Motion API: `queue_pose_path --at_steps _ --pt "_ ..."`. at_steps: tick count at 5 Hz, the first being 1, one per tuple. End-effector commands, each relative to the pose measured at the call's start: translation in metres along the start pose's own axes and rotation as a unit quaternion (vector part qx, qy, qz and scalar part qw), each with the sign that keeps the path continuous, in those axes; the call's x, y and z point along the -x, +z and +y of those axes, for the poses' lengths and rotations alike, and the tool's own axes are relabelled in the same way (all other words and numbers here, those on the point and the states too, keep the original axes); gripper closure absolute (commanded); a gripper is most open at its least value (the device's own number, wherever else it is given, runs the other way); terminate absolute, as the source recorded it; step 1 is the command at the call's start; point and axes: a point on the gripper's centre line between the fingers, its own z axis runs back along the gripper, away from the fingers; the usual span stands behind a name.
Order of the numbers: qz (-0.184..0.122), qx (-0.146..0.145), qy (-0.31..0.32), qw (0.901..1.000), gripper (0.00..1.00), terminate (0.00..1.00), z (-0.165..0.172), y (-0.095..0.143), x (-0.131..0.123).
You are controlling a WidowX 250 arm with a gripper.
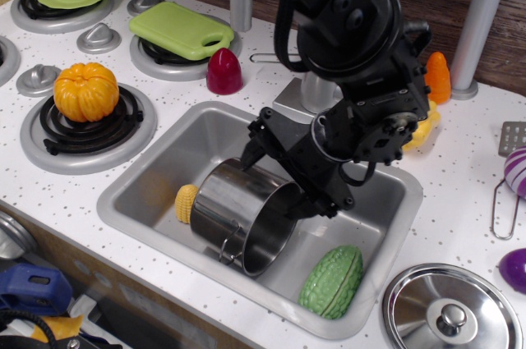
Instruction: Flip pot upright in sink
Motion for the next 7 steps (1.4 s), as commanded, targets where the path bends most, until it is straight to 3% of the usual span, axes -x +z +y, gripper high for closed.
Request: queue_pose_path --at_steps 1,3,4,6,7 --pt "-0.019 -0.024 -0.023 0.9993 0.0 0.0 0.004 0.006 -0.005" --pt "-0.028 -0.051 -0.044 0.9974 0.0 0.0 0.013 -0.002 -0.002" --pt "-0.034 -0.053 -0.046 0.9969 1.0 0.0 0.022 -0.007 -0.001" --pt "-0.044 -0.041 -0.039 0.9975 1.0 0.0 0.027 -0.014 0.001" --pt "-0.043 -0.004 -0.035 0.9985 1.0 0.0 0.03 -0.011 0.001"
